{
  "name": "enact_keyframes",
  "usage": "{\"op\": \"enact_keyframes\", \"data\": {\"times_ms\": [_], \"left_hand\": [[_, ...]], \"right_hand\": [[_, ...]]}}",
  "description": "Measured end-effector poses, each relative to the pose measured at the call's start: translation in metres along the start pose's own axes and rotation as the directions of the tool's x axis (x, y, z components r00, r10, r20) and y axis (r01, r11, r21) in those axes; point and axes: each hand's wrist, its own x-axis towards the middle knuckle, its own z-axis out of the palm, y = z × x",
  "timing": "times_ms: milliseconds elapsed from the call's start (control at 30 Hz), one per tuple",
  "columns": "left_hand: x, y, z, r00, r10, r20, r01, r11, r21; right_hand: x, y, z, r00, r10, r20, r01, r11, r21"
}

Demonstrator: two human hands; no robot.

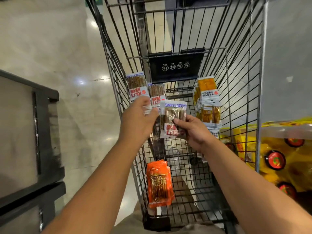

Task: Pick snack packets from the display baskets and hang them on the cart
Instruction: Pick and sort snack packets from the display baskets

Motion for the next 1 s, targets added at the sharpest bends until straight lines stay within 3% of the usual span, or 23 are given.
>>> {"op": "enact_keyframes", "data": {"times_ms": [67,100,133,233,400,767,1000], "left_hand": [[0.01,-0.005,-0.015,0.955,0.195,-0.223,-0.124,0.947,0.295],[0.017,-0.01,-0.019,0.928,0.213,-0.306,-0.098,0.931,0.352],[0.025,-0.016,-0.021,0.924,0.143,-0.354,-0.024,0.947,0.321],[0.039,-0.026,-0.009,0.938,-0.179,-0.298,0.177,0.984,-0.033],[0.045,-0.042,0.002,0.904,-0.104,-0.414,0.116,0.993,0.003],[0.052,-0.054,0.008,0.889,-0.088,-0.449,0.114,0.993,0.031],[0.053,-0.056,0.009,0.89,-0.07,-0.451,0.094,0.995,0.032]], "right_hand": [[0.018,0.003,-0.008,0.993,0.007,-0.12,-0.009,1.0,-0.02],[0.028,0.002,-0.012,0.984,0.006,-0.178,-0.013,0.999,-0.041],[0.037,0.001,-0.014,0.973,0.006,-0.23,-0.021,0.998,-0.065],[0.061,-0.004,-0.017,0.947,0.006,-0.321,-0.057,0.987,-0.148],[0.108,-0.018,-0.012,0.938,-0.053,-0.343,-0.062,0.947,-0.315],[0.201,-0.022,0.028,0.914,-0.202,-0.353,-0.078,0.764,-0.641],[0.215,-0.002,0.041,0.92,-0.222,-0.322,-0.09,0.681,-0.727]]}}
